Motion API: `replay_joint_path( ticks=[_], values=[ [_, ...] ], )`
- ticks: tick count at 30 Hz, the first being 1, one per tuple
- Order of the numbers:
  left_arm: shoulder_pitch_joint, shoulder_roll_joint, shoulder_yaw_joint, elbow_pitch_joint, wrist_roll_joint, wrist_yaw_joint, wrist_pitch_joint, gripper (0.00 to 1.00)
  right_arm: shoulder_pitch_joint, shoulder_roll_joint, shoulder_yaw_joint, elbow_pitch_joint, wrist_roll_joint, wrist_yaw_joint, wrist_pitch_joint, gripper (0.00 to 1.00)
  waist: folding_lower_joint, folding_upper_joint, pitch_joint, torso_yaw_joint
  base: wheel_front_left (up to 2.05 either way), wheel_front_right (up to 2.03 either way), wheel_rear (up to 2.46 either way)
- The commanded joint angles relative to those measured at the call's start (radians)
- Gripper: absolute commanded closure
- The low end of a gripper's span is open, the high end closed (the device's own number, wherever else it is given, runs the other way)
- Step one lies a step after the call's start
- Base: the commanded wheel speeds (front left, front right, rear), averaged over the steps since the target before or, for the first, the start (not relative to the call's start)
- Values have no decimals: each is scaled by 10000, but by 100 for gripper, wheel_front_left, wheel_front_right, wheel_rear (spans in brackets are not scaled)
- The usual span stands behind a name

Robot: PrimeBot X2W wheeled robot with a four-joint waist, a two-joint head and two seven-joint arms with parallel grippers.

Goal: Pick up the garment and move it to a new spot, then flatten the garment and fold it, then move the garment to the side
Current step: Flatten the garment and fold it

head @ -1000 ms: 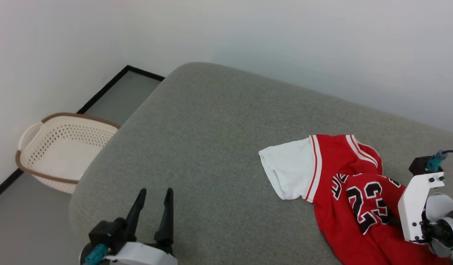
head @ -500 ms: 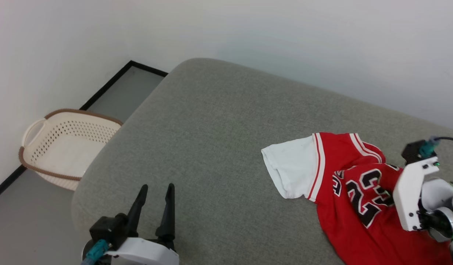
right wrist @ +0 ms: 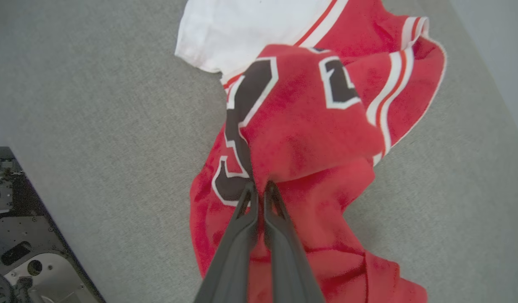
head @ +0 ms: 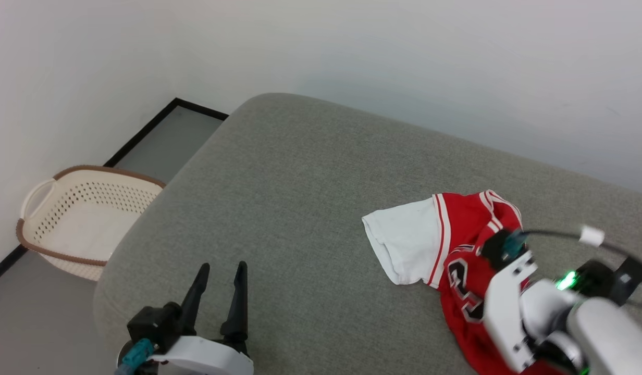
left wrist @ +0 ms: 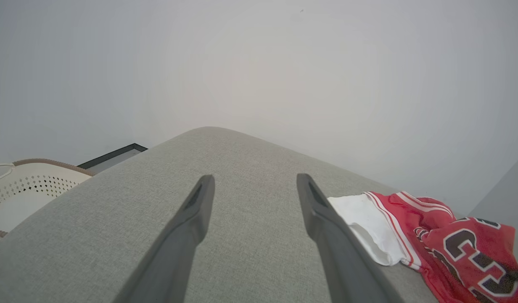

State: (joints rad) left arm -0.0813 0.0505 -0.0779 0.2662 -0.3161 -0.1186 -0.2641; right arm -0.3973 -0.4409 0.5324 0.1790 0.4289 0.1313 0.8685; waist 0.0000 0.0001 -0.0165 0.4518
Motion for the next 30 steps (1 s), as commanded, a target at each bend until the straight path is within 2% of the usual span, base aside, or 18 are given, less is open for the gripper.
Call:
replay_joint_path(
  ticks=[1,9,19,20,21,23,24,30],
  values=[
    [-84,0,7,-8,-77,-36,0,0,242,125,40,-131,-45,-11,78,100,0,-1,7,-5,0,0,0],
    [-181,-1,-50,77,-224,-35,0,0,1233,785,545,-512,-323,-11,462,100,0,-1,54,-10,0,0,0],
    [-292,1,-190,134,-375,51,0,0,1410,1025,816,80,-407,-11,406,100,0,-1,85,-1,0,0,0],
    [-303,1,-198,141,-388,54,0,0,1374,1060,810,176,-394,-11,370,94,0,-1,74,-4,0,0,0],
    [-308,1,-201,153,-383,55,0,0,1340,1098,806,265,-352,-11,350,83,0,-1,59,-10,0,0,0],
    [-307,-1,-194,172,-380,54,0,0,1214,1159,759,413,-310,-11,220,51,0,-1,17,-26,0,0,0],
    [-295,1,-185,190,-364,53,0,0,1176,1203,734,465,-260,-11,161,0,0,-1,-21,-40,0,0,0],
    [-128,1,-98,286,-172,28,0,0,1061,1527,168,765,-6,-11,-206,0,0,-1,-383,-191,0,0,0]
  ],
)
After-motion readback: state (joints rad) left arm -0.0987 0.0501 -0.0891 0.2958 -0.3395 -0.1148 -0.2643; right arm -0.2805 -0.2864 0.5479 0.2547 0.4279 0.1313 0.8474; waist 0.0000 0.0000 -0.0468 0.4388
